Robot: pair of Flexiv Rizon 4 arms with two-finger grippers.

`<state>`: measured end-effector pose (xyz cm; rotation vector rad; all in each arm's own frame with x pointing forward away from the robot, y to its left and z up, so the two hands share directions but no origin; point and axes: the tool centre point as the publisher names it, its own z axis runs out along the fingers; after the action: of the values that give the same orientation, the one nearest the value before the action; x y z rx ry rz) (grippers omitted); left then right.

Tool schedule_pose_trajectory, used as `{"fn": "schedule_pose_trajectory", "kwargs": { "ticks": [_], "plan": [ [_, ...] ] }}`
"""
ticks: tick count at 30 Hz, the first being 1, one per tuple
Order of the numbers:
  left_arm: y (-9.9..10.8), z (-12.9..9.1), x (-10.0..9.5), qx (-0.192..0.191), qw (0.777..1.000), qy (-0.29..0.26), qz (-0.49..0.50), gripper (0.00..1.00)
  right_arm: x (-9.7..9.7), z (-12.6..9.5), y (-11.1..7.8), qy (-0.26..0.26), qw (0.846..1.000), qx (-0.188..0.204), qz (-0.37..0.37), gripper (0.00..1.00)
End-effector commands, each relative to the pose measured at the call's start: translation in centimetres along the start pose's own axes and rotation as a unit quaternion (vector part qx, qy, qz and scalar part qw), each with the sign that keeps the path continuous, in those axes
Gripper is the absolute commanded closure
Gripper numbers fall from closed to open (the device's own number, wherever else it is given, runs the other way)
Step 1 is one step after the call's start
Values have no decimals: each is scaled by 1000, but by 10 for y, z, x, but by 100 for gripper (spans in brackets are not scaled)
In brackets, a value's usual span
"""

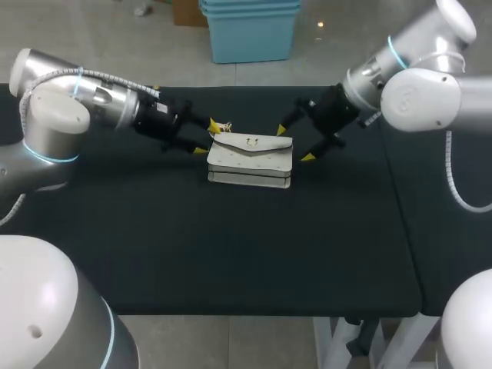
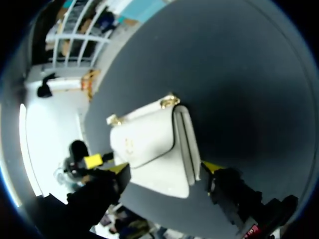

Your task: Pick up the bag, open it, inspect its contents, close it, and place it on the opposite side

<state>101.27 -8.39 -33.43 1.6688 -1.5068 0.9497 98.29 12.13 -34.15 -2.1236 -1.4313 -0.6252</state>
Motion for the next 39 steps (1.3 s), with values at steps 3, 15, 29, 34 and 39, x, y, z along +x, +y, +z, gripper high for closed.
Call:
{"fn": "schedule_pose_trajectory", "kwargs": {
  "ticks": [3,15,29,34,39],
  "plan": [
    [-7,11,-6,-36,999,10,2,33,-3,13,11,22,1000,20,3,32],
    [-10,23,-2,-55,998,22,7,51,-2,26,19,53,998,35,8,37],
    [-17,29,-15,-65,998,14,-6,100,-5,42,15,67,996,56,7,100],
    [-17,28,-19,-65,998,14,-9,100,-9,43,16,71,996,57,8,100],
    [-15,24,-17,-67,998,17,6,93,-7,39,14,78,996,52,2,61]
  ]
}}
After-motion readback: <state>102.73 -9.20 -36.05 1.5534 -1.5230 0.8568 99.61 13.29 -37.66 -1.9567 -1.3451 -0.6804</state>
